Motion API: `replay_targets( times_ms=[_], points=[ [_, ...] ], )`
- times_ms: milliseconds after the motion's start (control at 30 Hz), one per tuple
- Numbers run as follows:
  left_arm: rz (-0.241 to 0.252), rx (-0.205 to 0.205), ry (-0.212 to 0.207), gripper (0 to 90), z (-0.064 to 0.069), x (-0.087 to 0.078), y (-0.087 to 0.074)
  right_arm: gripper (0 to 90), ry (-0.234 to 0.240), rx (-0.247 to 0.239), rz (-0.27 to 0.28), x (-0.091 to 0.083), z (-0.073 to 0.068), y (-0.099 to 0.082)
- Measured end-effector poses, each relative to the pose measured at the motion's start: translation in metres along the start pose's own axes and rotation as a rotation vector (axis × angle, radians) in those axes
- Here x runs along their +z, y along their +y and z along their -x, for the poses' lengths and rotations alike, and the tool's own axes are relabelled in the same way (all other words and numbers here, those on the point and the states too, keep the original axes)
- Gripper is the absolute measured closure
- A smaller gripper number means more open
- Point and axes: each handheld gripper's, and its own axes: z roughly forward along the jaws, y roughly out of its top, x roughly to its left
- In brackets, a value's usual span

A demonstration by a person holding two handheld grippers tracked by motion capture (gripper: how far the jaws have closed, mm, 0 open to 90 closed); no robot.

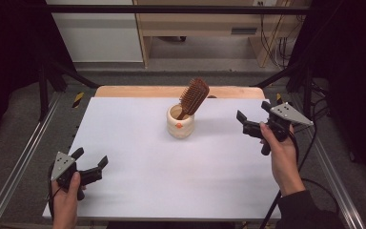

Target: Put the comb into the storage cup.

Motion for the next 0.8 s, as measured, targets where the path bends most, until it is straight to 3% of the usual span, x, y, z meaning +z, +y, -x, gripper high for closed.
replay_targets(
  times_ms=[800],
  points=[
    [0.001,0.001,-0.002,1.6,0.001,0.0,0.0,3.5,-0.032,0.052,-0.03,-0.026,0.016,-0.04]
  ],
)
